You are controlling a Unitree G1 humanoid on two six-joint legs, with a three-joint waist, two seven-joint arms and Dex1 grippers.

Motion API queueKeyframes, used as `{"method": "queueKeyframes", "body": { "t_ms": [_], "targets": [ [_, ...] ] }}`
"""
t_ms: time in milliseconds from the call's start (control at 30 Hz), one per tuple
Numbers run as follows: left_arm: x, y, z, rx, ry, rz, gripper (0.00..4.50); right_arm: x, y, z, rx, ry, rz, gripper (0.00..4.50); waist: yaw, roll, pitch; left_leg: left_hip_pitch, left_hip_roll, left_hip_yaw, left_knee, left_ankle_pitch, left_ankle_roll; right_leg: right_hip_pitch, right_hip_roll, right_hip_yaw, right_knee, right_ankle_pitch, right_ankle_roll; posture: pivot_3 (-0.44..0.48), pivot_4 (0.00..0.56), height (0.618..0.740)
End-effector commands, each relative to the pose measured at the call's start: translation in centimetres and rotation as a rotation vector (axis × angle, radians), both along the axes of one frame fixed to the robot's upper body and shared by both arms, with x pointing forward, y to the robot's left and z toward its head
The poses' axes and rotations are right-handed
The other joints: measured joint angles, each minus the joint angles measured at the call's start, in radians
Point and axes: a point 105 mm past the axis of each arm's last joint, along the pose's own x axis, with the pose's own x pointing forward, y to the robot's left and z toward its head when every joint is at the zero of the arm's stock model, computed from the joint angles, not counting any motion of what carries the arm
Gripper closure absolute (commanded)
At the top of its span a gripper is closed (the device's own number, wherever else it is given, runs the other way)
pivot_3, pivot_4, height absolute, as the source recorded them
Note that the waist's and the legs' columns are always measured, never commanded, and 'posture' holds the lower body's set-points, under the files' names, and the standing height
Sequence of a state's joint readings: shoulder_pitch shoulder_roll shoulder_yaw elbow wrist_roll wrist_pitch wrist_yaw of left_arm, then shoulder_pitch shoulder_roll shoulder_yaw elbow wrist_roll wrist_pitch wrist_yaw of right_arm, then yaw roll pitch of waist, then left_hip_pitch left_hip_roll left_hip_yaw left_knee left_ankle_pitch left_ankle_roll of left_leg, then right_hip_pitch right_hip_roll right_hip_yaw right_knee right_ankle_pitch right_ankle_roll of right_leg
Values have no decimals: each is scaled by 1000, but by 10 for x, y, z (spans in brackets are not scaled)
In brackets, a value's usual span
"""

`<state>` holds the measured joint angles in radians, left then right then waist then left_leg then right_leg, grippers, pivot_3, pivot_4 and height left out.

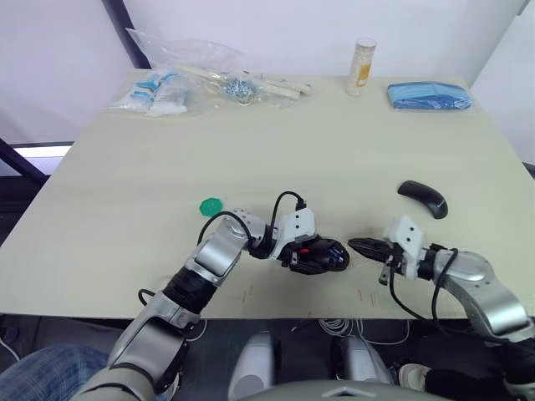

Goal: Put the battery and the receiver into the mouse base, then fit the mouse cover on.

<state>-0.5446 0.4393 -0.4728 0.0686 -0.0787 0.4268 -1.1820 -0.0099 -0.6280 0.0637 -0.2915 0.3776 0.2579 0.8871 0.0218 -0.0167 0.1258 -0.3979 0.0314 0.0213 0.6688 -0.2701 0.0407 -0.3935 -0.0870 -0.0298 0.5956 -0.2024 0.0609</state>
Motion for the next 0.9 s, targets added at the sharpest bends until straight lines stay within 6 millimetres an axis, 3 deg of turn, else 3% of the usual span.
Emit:
{"method": "queueKeyframes", "body": {
  "t_ms": [33, 167, 267, 500, 767, 800, 867, 900],
  "targets": [
    [-5, 2, -13, 35, 38, 0, 1562, -10, -17, 25, 102, -65, 17, 4420, 1, 0, 0, 0, 0, 0, 0, 0, 0, 0, 0, 0, 0, 0, 0, 0, 150, 740],
    [-5, 2, -13, 36, 35, 0, 1562, -12, -40, 16, 72, -6, -6, 4420, 0, 0, 0, 0, 0, 0, 0, 0, 0, 0, 0, 0, 0, 0, 0, 0, 150, 740],
    [-4, 4, -13, 39, 33, -2, 1562, -23, -62, 21, 120, 24, 82, 3637, 1, 0, 0, 0, 0, 0, 0, 0, 0, 0, 0, 0, 0, 0, 0, 0, 150, 740],
    [-4, 5, -11, 40, 33, -6, 1562, -32, -84, 23, 117, -36, 187, 156, 0, 0, 0, 1, 0, 0, 0, 0, 0, 0, 0, 1, 0, 0, 0, 0, 150, 740],
    [1, 7, -4, 21, -4, 2, 1562, -28, -83, 18, 125, -108, 194, 19, -3, 0, 0, 1, 0, 0, 0, 0, 0, 0, 0, 1, 1, 0, 0, 0, 150, 740],
    [3, 6, -1, 16, -26, -3, 540, -28, -83, 17, 137, -112, 197, 0, -3, 1, 0, 1, 0, 0, 0, 0, 0, 0, 0, 1, 1, 0, 0, 0, 150, 740],
    [4, 7, 4, -1, -36, -9, 48, -30, -84, 15, 156, -106, 212, 0, 0, 2, 1, 1, 0, 1, 0, 0, 0, 0, 0, 1, 1, 0, 0, 0, 150, 740],
    [5, 7, 8, -15, -43, -8, 48, -31, -84, 15, 163, -109, 218, 0, 0, 2, 1, 1, 0, 1, 0, 0, 0, 0, 0, 1, 1, 0, 0, 0, 150, 740]
  ]
}}
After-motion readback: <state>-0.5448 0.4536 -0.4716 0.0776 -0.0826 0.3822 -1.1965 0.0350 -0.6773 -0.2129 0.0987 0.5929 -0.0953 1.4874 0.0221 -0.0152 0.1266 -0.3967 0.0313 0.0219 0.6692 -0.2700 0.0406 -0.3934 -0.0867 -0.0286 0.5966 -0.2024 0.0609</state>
